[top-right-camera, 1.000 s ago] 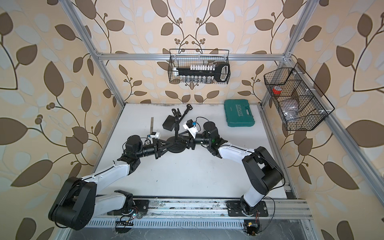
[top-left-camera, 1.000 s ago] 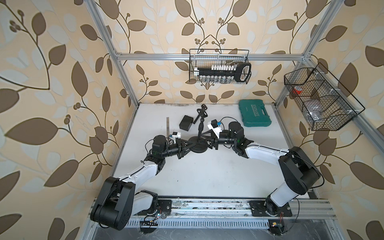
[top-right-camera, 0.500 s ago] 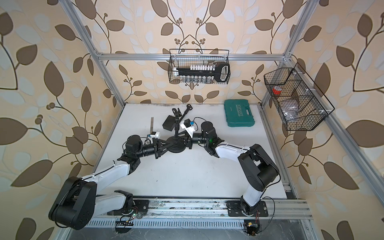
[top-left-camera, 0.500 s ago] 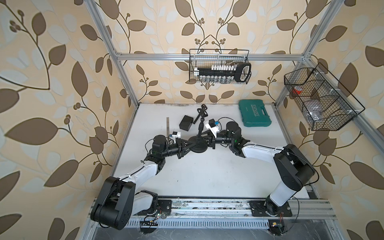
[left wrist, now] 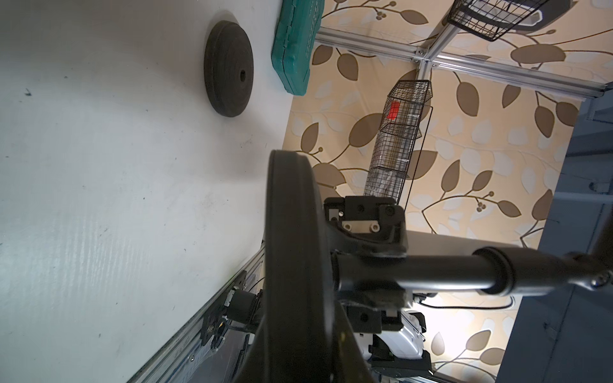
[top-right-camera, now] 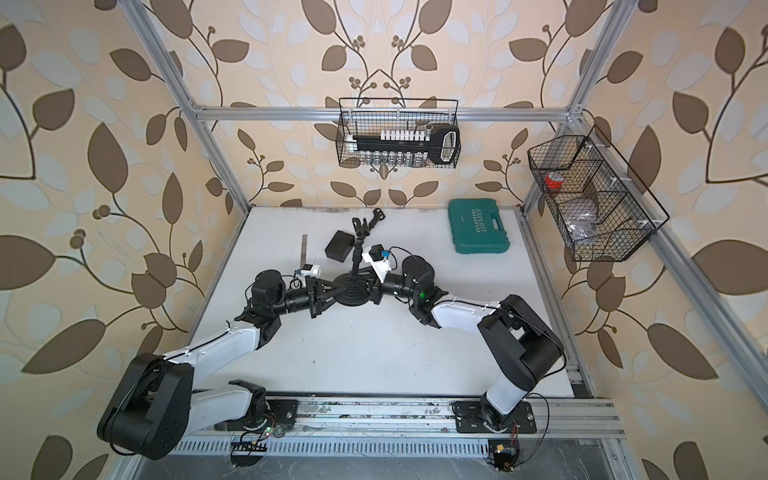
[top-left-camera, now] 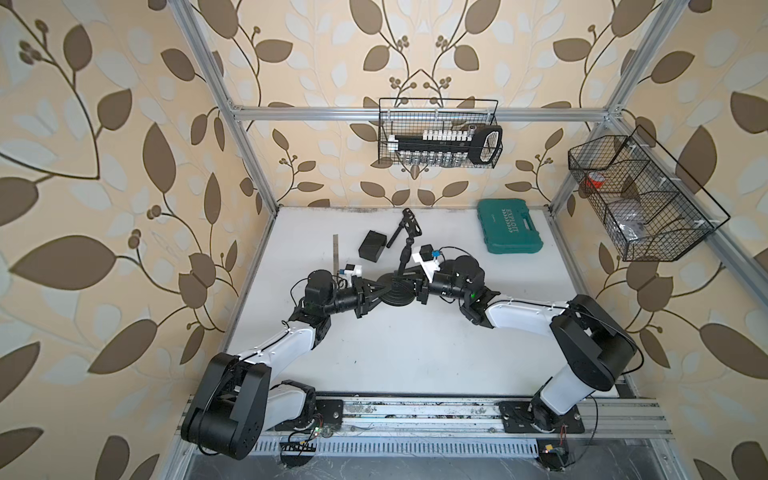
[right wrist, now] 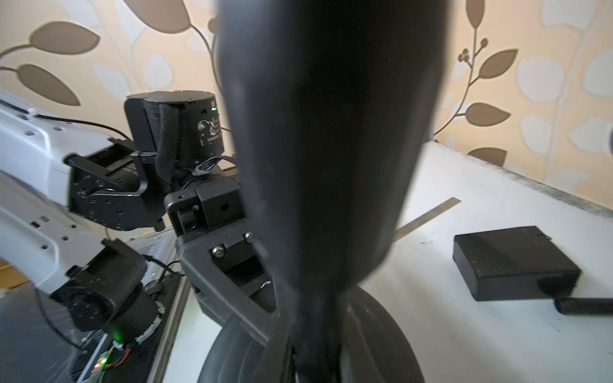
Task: Assemble a microphone stand
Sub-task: Screw the microphone stand pole into the microphone stand base.
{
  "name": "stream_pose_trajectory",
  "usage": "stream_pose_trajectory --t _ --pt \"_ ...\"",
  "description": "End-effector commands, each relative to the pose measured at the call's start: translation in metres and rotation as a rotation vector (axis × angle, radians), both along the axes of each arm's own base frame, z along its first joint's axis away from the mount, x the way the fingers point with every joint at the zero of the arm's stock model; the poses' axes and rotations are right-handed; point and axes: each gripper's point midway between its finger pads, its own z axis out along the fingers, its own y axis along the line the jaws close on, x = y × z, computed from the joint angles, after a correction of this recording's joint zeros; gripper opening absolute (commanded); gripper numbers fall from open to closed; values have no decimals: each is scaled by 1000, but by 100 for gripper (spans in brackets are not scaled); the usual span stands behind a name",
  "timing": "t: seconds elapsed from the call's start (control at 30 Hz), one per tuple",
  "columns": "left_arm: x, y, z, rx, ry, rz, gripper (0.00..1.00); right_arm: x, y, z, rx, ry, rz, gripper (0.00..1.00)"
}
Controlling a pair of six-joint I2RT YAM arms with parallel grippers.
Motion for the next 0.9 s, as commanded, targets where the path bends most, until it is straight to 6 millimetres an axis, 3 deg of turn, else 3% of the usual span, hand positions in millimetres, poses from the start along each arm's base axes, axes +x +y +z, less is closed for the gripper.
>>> stream_pose_trajectory --t 0.0,0.3,0.47,0.5,0.57,0.67,0.87 --pt "8 -1 57 -65 -225 3 0 -1 -3 -25 -88 41 -177 0" --pt "9 0 75 -89 -291 17 0 -9 -3 -66 -217 193 -489 0" --pt "9 0 70 -75 -275 14 0 -12 4 -62 -190 222 -454 0" --pt "9 0 65 -63 -258 12 0 -12 5 -58 -180 226 -427 8" --pt "9 1 52 -27 -222 12 0 -14 6 -44 -148 207 -344 40" --pt "9 2 40 5 -199 17 0 -16 -3 -17 -108 146 -249 61" --pt "9 3 32 16 -180 11 0 -27 -28 18 -43 47 -51 68"
